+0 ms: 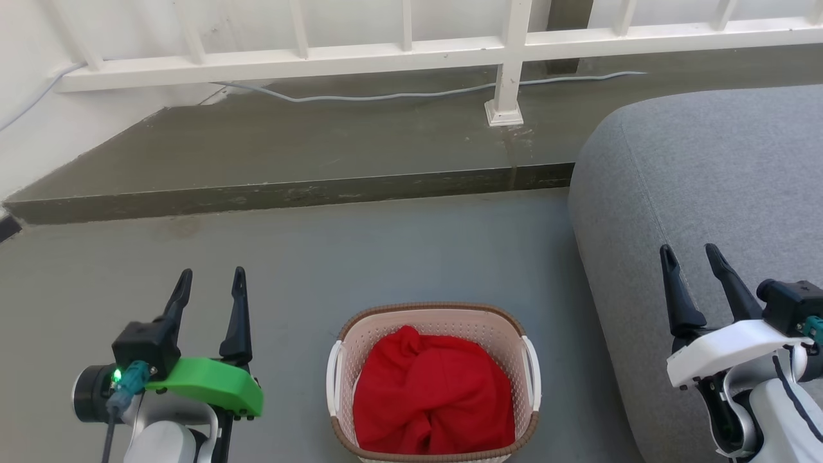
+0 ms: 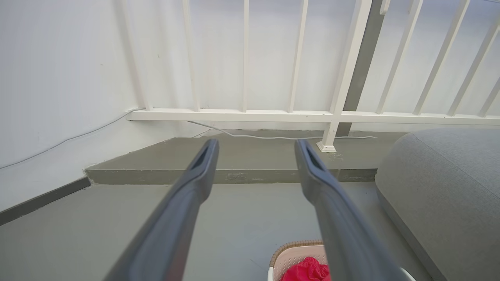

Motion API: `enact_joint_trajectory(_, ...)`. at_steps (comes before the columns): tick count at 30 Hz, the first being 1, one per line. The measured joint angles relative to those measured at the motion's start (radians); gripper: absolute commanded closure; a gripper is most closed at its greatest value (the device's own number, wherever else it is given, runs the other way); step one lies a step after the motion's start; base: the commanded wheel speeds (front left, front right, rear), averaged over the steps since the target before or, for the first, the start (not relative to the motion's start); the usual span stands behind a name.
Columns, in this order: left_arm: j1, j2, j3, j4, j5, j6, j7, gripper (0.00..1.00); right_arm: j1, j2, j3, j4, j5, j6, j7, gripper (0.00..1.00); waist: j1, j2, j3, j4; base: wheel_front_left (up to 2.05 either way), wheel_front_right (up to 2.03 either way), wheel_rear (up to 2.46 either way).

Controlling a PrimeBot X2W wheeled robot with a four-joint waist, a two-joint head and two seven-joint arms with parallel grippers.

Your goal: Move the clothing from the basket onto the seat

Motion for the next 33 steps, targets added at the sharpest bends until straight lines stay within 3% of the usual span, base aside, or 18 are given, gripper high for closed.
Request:
enact_joint_trajectory(10,0.0,-0.002,-0.022,0.016,0.103,0.016,-0.026,0.0,0.0,-0.009,0.01,0.004,-0.084,0.0,-0.035,0.0,0.0,0.0,-0.002,0.0,0.0,0.0,0.0)
enact_joint_trajectory(33,0.0,-0.013,-0.021,0.048,0.091,0.016,-0.019,0.0,0.0,0.011,-0.008,0.031,-0.085,0.005,-0.036,0.0,0.0,0.0,-0.001,0.008,0.0,0.0,0.0)
